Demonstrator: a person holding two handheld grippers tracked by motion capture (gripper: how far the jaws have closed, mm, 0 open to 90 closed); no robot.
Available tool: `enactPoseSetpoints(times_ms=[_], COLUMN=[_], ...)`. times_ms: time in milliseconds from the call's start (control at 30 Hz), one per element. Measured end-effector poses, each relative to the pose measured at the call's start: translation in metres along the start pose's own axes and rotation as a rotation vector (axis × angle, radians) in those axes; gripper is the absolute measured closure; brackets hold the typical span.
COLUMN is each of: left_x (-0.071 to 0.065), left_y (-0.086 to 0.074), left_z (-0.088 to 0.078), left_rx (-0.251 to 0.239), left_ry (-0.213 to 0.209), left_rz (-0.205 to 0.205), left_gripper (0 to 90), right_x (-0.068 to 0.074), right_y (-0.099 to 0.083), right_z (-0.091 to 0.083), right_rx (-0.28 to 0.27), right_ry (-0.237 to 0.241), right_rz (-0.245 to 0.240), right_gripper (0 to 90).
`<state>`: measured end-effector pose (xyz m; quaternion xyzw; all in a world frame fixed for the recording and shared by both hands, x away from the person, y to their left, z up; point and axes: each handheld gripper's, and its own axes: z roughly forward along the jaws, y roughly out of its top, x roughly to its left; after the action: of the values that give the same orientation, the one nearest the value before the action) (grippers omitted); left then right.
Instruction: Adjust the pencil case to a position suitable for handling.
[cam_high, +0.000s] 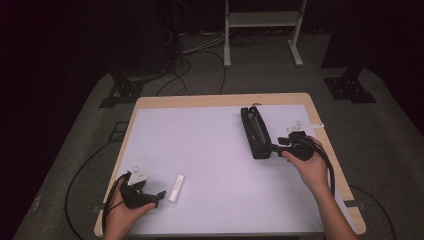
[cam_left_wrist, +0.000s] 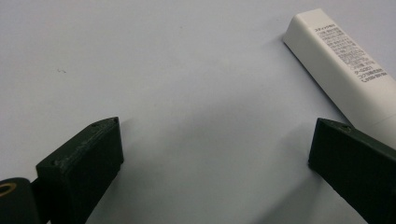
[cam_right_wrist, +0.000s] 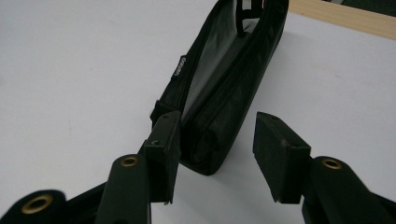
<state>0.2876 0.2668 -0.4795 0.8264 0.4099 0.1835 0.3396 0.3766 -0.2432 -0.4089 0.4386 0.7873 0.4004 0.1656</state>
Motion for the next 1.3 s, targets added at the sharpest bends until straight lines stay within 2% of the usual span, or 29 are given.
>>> enactPoseSetpoints(times_ms=[367,800,1300], left_x=[0.0,0.0,0.0], left_y=[0.0,0.0,0.0], left_z=[0.0,0.0,0.0], left_rx=[-0.001,-0.004,-0.003], left_ry=[0.0,0.0,-0.001], left_rz=[0.0,-0.005,-0.002], left_gripper=[2.1,2.1,2.1], right_x=[0.004,0.01,0.01], right_y=[0.015,0.032,0.05], right_z=[0.009,0.03,0.058], right_rx=[-0.004,-0.006,0.017], right_ry=[0.015,0.037,0.045], right_rz=[-0.008,-0.017,-0.014], right_gripper=[53.9,56.6,58.3])
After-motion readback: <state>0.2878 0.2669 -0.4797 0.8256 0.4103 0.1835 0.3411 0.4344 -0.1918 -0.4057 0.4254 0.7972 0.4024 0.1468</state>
